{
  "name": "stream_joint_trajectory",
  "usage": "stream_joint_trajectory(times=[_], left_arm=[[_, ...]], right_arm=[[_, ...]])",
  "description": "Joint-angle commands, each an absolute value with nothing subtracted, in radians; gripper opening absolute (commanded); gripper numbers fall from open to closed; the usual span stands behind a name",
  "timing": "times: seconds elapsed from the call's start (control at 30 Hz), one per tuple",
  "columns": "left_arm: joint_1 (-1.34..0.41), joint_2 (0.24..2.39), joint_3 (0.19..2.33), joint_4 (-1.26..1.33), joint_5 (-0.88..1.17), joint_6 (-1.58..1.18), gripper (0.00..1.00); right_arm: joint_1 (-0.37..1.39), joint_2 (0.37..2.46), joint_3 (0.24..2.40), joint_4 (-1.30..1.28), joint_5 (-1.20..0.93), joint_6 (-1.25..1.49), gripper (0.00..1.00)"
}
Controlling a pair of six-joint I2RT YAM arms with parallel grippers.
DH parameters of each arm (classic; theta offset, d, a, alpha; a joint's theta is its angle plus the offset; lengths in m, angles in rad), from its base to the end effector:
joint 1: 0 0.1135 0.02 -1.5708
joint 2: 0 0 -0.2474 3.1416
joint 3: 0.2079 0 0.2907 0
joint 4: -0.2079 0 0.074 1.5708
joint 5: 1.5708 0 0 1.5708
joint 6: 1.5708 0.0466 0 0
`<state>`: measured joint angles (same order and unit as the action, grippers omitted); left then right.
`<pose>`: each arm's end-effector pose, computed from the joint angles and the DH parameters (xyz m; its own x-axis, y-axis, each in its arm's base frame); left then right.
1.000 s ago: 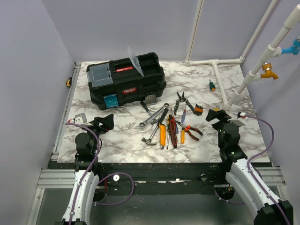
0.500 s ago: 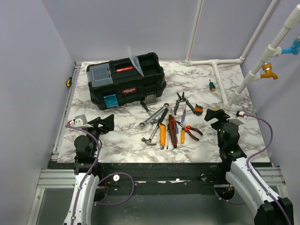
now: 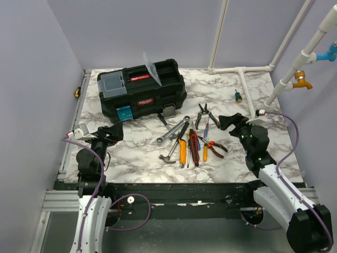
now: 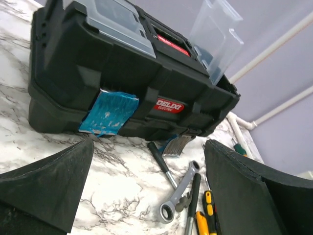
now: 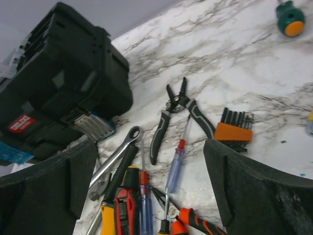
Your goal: Pack the tool kit
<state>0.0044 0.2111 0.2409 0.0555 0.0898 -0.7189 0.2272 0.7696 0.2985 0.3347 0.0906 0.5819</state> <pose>0.1806 -0.0034 0.2440 0.0082 -0.6559 -0.7548 0.1201 0.7500 -0.6504 0.2370 0.0505 0.1936 -0.1860 0.5188 -0.8344 -0.0416 0.8443 0.5342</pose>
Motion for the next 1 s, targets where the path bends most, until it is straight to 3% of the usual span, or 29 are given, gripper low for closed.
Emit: stream_joint_trajectory(times=[0.0,0.2,0.43,0.73,0.97], left_arm=[[0.004,0.298,0.307,0.019,0.008,-0.750,0.98],[0.005,0.575,0.471,0.127,-0.073,-0.738,0.98],[0.029,0.839,0.762,0.002,-0.254,-0.651,0.98],[0.182,1.123,0.961,-0.043,0.047,-0.639,0.99],[0.201,1.304,1.044,-0.059,0.169,-0.655,0.98]], right_arm=[[0.230,0.892,0.394,0.422,-0.155,0.575,1.00],[0.288,1.211,0.744,0.308,-0.209,0.607,1.00],[0.443,1.518,1.113,0.176,-0.096,0.607,1.00],[0.488,1.803,1.483,0.072,-0.098,0.578,1.00],[0.500,1.937,1.671,-0.101,0.089,0.510,0.99]])
